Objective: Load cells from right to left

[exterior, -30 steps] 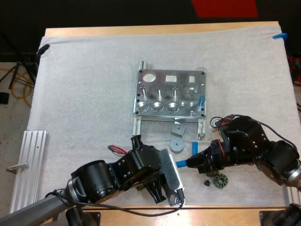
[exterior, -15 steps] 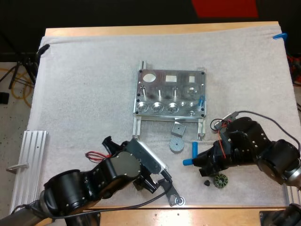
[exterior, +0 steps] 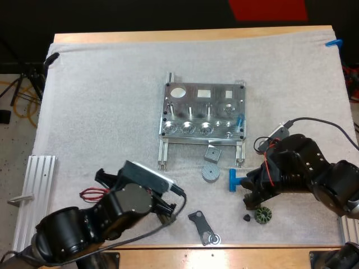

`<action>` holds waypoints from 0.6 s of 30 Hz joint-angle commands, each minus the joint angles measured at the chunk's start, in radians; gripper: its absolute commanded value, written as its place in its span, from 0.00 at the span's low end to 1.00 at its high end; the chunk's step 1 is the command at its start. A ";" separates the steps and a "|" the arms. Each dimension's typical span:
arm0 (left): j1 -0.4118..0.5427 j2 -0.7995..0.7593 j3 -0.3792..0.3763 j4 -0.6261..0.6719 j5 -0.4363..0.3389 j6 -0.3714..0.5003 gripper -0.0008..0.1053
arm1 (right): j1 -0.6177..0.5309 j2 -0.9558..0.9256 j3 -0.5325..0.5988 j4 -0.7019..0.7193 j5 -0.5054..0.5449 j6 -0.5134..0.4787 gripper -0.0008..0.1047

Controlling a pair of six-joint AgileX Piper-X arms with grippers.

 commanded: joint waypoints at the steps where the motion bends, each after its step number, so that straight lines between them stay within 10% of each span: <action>1: 0.016 -0.014 0.000 0.007 -0.025 -0.008 0.48 | 0.002 -0.004 -0.015 0.012 -0.002 -0.023 0.08; 18: 0.118 -0.029 0.081 -0.076 0.109 0.027 0.48 | 0.002 -0.009 -0.047 0.047 0.021 -0.044 0.08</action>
